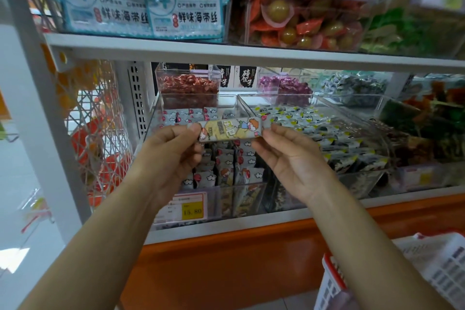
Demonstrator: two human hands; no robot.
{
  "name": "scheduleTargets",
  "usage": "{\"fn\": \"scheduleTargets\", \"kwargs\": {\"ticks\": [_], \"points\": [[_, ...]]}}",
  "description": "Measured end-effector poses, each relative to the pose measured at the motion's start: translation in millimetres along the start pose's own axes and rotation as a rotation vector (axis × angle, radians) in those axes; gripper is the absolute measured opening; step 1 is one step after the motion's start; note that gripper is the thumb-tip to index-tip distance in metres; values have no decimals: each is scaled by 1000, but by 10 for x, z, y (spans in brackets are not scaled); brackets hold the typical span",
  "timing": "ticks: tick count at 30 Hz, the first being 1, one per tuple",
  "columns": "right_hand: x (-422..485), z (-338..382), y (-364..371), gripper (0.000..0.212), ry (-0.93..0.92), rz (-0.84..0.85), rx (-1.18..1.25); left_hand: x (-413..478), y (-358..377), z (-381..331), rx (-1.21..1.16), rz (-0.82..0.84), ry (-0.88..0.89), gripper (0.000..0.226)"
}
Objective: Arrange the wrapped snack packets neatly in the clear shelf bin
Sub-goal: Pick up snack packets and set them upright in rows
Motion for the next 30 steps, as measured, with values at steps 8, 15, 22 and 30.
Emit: {"fn": "scheduleTargets", "kwargs": {"ticks": [8,15,22,30], "points": [[24,-37,-20,10,30,-143,205,-30,75,-10,-72,146,-68,12],[0,6,-39,20,-94,-123,-293,-66,41,-58,366,137,199,33],[6,11,-23,12,-190,-55,-446,-87,54,-46,414,144,175,24],[-30,37,-9,17,-254,-101,-532,-146,79,-104,494,189,199,30]]}}
Point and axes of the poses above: each hand's wrist, its own x-axis towards the middle knuckle, its own y-axis out of the palm, z = x × y, the point moved 2 cm from there along x, towards the middle knuckle, and after that the axes turned 3 degrees about -x, right-handed, at the moved point
